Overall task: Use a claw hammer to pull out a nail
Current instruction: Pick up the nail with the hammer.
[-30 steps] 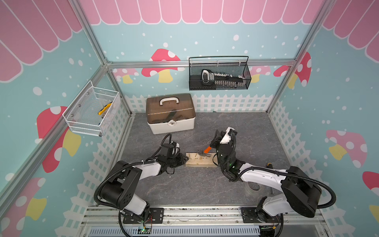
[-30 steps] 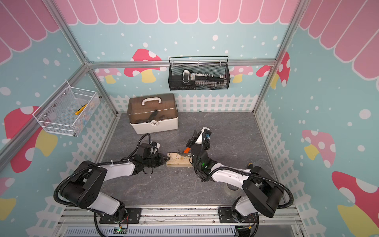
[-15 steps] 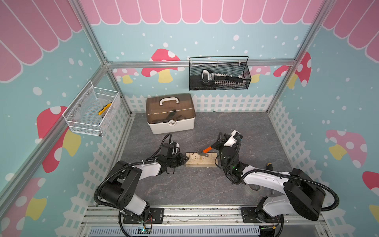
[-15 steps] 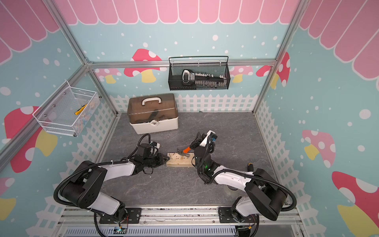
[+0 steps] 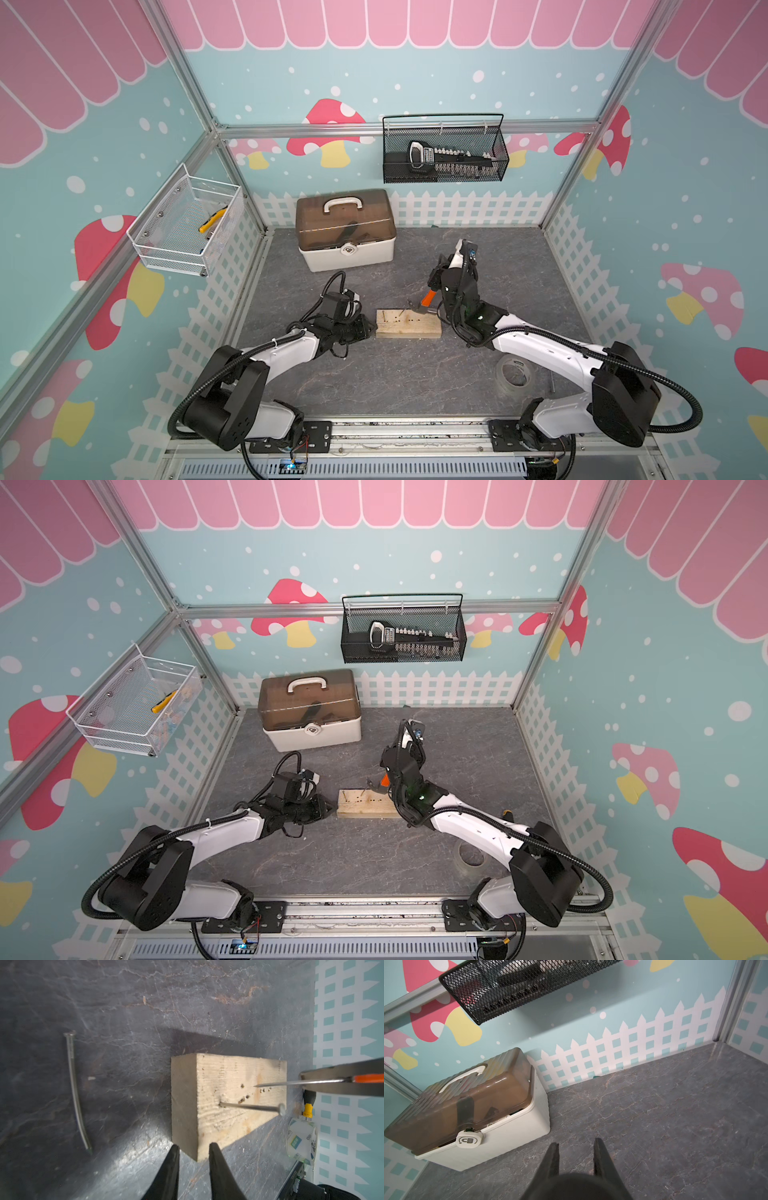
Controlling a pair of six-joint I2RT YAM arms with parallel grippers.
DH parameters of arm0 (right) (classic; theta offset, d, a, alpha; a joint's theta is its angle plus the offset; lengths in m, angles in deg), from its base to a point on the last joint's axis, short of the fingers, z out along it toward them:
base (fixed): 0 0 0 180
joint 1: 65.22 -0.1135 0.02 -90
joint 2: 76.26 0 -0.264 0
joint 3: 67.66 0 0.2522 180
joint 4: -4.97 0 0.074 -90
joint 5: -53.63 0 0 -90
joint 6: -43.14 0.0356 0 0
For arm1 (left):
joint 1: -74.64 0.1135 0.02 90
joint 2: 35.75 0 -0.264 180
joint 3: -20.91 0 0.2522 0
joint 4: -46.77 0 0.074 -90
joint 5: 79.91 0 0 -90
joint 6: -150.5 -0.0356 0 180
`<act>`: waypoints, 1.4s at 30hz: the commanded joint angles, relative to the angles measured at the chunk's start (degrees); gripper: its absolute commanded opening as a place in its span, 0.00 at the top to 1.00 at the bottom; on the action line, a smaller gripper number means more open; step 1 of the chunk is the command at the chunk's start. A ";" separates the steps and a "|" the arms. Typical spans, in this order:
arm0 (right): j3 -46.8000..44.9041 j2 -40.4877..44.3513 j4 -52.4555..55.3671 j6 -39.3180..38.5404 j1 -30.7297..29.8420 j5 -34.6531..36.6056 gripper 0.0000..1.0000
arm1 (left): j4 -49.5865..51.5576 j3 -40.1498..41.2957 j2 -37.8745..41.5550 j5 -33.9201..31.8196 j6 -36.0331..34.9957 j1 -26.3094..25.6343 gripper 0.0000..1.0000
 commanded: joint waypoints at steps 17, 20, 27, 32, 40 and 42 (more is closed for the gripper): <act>17.18 -0.85 20.67 -3.17 0.17 -16.91 1.00 | -1.47 -4.66 8.45 -1.34 -17.91 -11.44 0.47; 17.05 -0.63 20.76 -2.96 0.21 -17.45 1.00 | -2.09 -6.11 5.57 0.15 -19.51 -12.80 0.48; 16.38 -0.08 20.74 -2.49 0.19 -18.07 1.00 | -5.67 -7.69 0.94 2.60 -20.95 -13.16 0.54; 16.05 -0.03 20.65 -2.26 0.35 -18.32 1.00 | -6.59 -9.02 -2.26 5.40 -22.15 -13.16 0.65; 15.05 0.29 19.61 -2.42 0.96 -19.85 1.00 | -7.99 -9.03 -4.77 6.11 -22.69 -13.06 0.84; 14.23 0.39 18.86 -2.52 1.07 -20.22 1.00 | -8.05 -9.12 -5.15 5.94 -22.77 -13.00 0.90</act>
